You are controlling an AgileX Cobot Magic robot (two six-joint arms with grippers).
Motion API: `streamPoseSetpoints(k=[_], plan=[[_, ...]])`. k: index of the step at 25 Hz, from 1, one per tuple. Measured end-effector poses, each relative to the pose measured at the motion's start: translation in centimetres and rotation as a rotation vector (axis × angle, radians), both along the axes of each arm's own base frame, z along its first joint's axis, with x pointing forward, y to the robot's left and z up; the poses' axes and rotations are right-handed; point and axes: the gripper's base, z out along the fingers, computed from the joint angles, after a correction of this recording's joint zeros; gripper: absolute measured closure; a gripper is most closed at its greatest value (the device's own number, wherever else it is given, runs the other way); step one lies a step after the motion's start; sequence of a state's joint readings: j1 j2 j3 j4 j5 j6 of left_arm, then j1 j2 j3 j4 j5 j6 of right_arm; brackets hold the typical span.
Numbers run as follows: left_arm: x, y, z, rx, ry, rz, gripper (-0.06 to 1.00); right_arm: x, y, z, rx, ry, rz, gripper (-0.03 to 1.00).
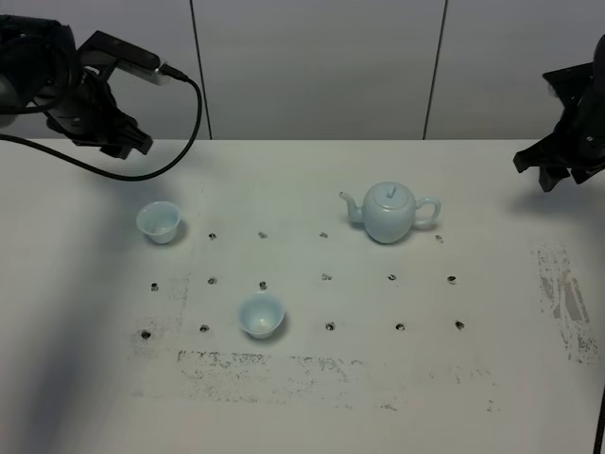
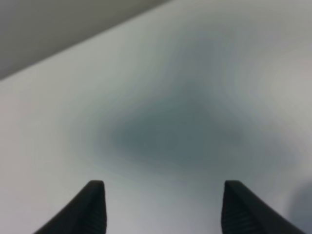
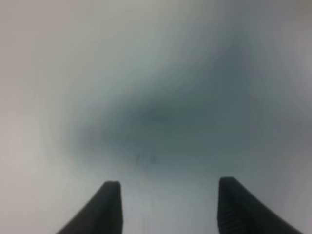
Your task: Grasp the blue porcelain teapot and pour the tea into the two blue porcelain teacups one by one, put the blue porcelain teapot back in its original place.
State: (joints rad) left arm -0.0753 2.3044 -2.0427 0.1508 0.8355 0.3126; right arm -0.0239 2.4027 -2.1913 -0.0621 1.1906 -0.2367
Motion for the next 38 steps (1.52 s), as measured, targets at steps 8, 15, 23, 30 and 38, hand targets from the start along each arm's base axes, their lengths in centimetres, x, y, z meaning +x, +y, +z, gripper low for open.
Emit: streamPoseSetpoints(k=[8,15,23,30,38], plan=[[-8.8,1.5,5.0,-0.014,-0.191,0.026,0.49,-2.9,-0.1,4.1,0.104,-0.004,-0.066,0.57],[-18.2,2.2,9.2,-0.090,-0.315,0.113,0.51,-7.3,0.3,9.2,0.122,-0.230,-0.060,0.59],[-29.2,2.8,11.8,-0.192,-0.450,0.229,0.51,-11.9,0.5,11.5,0.134,-0.458,-0.060,0.59],[-37.6,3.7,12.6,-0.197,-0.376,0.370,0.52,-12.5,2.7,11.3,0.137,-0.487,0.048,0.59],[-44.2,3.7,11.6,-0.192,-0.386,0.281,0.52,-12.7,8.1,11.6,0.137,-0.529,0.223,0.59]])
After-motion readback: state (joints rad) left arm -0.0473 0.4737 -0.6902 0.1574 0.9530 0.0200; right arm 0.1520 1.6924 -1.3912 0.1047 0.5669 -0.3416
